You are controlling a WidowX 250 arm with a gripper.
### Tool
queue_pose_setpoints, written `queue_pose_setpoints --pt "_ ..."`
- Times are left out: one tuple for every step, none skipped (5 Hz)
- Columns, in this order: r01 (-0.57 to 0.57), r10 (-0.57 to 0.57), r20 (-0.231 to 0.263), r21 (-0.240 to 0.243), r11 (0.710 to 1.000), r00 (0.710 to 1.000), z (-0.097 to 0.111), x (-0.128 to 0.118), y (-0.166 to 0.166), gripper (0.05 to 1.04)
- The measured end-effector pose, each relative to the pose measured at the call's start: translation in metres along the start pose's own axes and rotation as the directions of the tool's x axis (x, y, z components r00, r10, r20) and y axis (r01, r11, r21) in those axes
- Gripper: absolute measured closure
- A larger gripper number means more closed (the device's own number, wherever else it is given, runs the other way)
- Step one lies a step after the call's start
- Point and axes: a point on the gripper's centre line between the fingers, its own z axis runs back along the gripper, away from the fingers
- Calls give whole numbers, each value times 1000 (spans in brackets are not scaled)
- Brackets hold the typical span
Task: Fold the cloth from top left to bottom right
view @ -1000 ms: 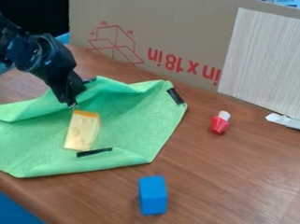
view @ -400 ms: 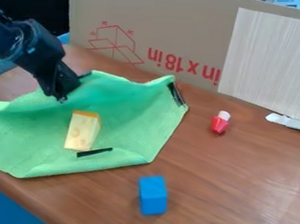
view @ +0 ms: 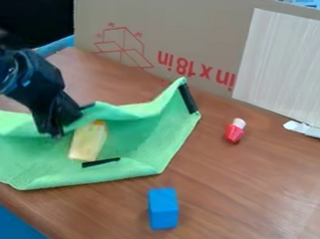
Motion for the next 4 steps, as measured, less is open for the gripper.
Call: queue_pose_setpoints --pt "25 -24 -21 30 999 999 -3 -11 -19 1013" --pt "27 -24 -49 68 997 999 -1 -16 -24 872" --pt "-44 64 -158 127 991 985 4 -16 -24 621" --pt "-135 161 -309 103 985 937 12 -10 -15 324"
